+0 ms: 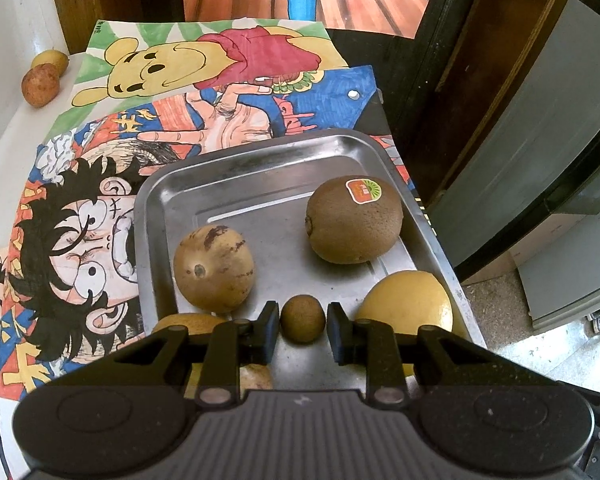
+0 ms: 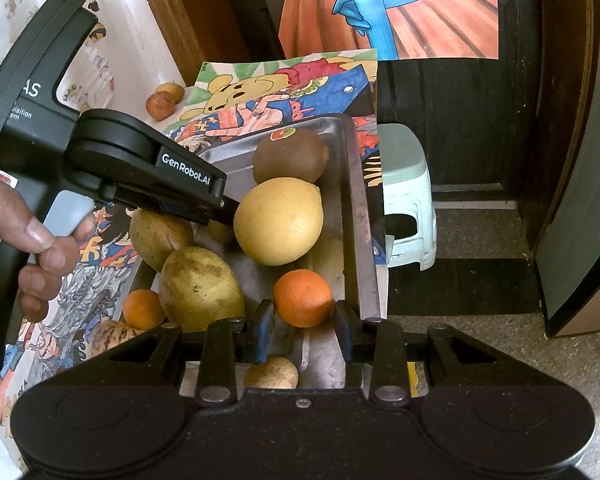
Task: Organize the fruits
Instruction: 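Lower the green fruit and orange onto the metal tray and open both tools, then withdraw both tools back from the tray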
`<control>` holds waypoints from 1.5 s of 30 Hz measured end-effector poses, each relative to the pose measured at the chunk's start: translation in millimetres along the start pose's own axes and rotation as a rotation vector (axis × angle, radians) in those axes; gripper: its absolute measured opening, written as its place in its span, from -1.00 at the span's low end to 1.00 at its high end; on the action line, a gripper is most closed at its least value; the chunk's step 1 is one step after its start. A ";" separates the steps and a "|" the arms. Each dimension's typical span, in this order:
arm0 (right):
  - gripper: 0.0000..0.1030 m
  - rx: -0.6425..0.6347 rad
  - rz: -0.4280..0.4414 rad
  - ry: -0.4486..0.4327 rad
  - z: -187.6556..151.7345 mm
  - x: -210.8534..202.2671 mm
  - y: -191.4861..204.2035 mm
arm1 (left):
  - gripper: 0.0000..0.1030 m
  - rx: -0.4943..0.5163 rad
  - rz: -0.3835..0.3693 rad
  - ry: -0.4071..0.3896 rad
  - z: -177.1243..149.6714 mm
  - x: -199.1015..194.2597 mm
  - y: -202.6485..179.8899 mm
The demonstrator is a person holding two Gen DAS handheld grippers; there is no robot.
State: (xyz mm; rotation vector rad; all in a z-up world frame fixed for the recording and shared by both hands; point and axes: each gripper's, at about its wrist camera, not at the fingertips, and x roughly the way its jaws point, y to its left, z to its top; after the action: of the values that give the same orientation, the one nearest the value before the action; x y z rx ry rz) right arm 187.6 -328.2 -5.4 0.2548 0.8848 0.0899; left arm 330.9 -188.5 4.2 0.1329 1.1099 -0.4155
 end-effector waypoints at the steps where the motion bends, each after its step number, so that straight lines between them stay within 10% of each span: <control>1: -0.27 0.001 0.001 0.000 -0.2 -0.5 -0.3 | -0.41 -0.001 -0.001 0.001 0.0 -0.1 -0.1; 27: 0.45 -0.045 0.038 -0.045 3.1 -18.9 6.1 | 0.59 -0.034 0.026 -0.093 -1.8 -37.5 -1.6; 45: 0.76 -0.113 0.089 -0.084 3.5 -42.7 11.5 | 0.94 -0.229 0.061 -0.214 -41.3 -72.8 21.8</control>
State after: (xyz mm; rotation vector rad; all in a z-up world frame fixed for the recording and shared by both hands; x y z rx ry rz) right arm 163.7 -325.5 31.9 0.1915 0.7825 0.2099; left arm 277.2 -137.0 48.3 -0.0781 0.9327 -0.2395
